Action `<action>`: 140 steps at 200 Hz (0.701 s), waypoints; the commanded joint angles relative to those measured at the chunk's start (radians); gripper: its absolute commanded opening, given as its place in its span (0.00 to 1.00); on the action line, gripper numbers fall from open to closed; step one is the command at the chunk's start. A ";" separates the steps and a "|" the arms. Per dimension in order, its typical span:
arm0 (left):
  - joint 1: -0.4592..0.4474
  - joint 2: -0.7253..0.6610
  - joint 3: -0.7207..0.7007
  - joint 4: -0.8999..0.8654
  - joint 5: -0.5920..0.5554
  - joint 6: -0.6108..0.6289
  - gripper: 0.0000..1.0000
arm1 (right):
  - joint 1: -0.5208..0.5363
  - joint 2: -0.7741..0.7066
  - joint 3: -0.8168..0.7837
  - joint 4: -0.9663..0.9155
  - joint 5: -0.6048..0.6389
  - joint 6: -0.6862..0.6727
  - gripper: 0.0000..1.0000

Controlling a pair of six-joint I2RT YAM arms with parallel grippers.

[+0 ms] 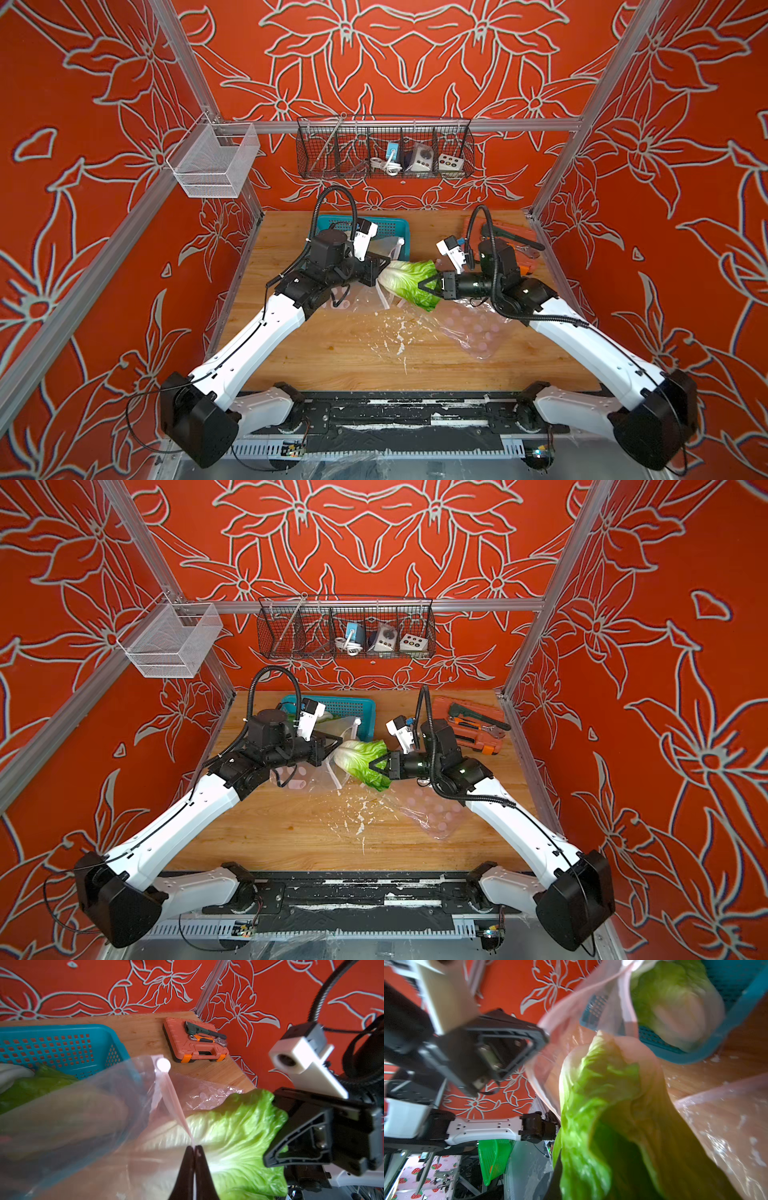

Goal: Put the chinese cabbages into a zipper bag and zip it
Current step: Place the Chinese cabbage in the zipper food storage bag.

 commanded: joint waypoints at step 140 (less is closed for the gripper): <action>-0.009 -0.045 -0.041 0.249 0.148 -0.226 0.00 | 0.040 0.115 0.020 0.394 -0.030 0.220 0.00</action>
